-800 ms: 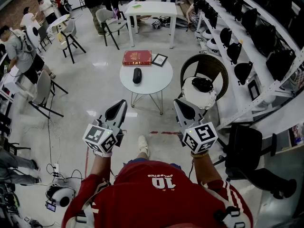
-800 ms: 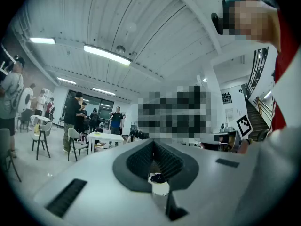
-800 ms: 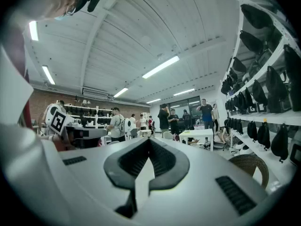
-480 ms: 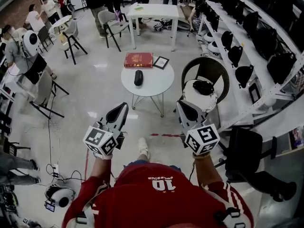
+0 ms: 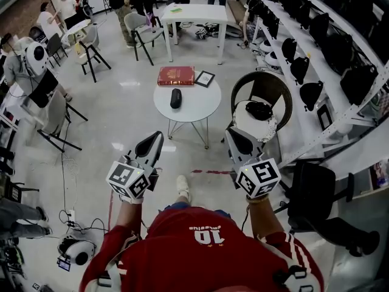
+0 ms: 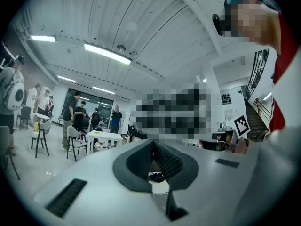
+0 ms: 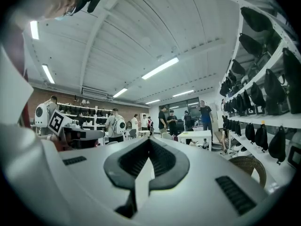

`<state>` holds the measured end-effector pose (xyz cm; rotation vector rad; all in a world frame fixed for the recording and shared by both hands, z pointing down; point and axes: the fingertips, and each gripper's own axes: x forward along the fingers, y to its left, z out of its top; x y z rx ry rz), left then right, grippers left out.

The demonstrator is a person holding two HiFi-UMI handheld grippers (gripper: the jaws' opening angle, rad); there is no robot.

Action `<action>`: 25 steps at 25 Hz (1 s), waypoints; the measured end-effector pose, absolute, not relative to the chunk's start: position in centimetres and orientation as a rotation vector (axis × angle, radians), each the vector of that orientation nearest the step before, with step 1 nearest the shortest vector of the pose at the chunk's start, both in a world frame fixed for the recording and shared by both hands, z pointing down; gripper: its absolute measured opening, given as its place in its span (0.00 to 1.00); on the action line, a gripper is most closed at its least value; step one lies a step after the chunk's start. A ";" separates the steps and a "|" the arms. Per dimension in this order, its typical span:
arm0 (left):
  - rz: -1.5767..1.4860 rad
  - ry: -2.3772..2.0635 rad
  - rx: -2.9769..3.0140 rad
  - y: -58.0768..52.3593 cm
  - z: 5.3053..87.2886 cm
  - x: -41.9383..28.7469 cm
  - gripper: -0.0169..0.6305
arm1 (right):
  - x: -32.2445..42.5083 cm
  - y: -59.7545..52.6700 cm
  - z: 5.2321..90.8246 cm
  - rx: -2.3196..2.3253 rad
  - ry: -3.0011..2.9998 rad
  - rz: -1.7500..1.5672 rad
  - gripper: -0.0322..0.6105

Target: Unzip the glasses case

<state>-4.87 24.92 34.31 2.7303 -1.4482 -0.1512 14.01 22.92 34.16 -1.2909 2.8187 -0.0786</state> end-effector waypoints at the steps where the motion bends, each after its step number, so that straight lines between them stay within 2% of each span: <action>1: -0.149 -1.446 2.731 24.9 34.3 -4.7 0.03 | 14.1 23.0 34.1 -1.292 2.816 -0.080 0.07; 25: -0.143 -1.413 2.725 20.7 35.3 -4.8 0.03 | 14.5 19.7 34.5 -1.246 2.826 -0.060 0.07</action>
